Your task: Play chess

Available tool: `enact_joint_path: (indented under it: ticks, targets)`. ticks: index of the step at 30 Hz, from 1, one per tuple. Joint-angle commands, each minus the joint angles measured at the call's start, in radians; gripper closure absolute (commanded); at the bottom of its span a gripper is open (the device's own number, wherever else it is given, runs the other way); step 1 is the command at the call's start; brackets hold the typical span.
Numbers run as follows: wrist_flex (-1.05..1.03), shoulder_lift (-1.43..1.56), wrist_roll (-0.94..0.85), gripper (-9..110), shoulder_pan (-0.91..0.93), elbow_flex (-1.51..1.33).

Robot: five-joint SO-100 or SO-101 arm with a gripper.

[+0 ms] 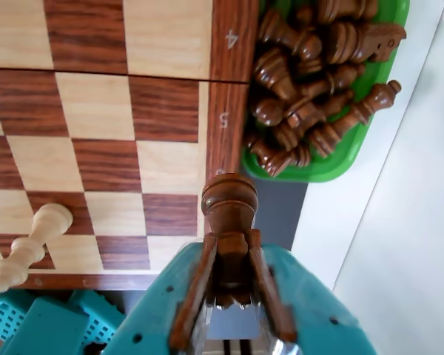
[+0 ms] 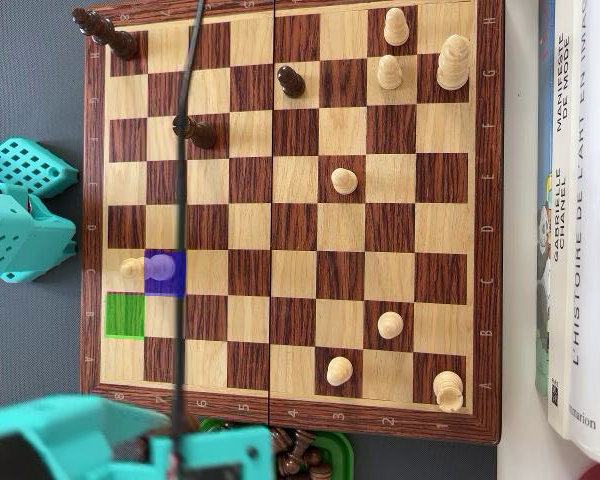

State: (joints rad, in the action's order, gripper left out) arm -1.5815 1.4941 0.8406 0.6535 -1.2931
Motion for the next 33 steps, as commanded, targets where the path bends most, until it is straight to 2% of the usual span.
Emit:
enact_joint_path:
  ticks: [1,9,21,29,33]
  targets:
    - [0.015,-0.052,0.0,97,0.02,0.127]
    - [0.014,-0.265,-0.002,97,0.034,0.33]
    - [0.014,-0.428,-0.031,97,0.043,0.506]
    - [0.014,-0.482,-0.051,97,0.06,0.525]
    - [0.009,-0.48,-0.051,89,0.06,0.525]
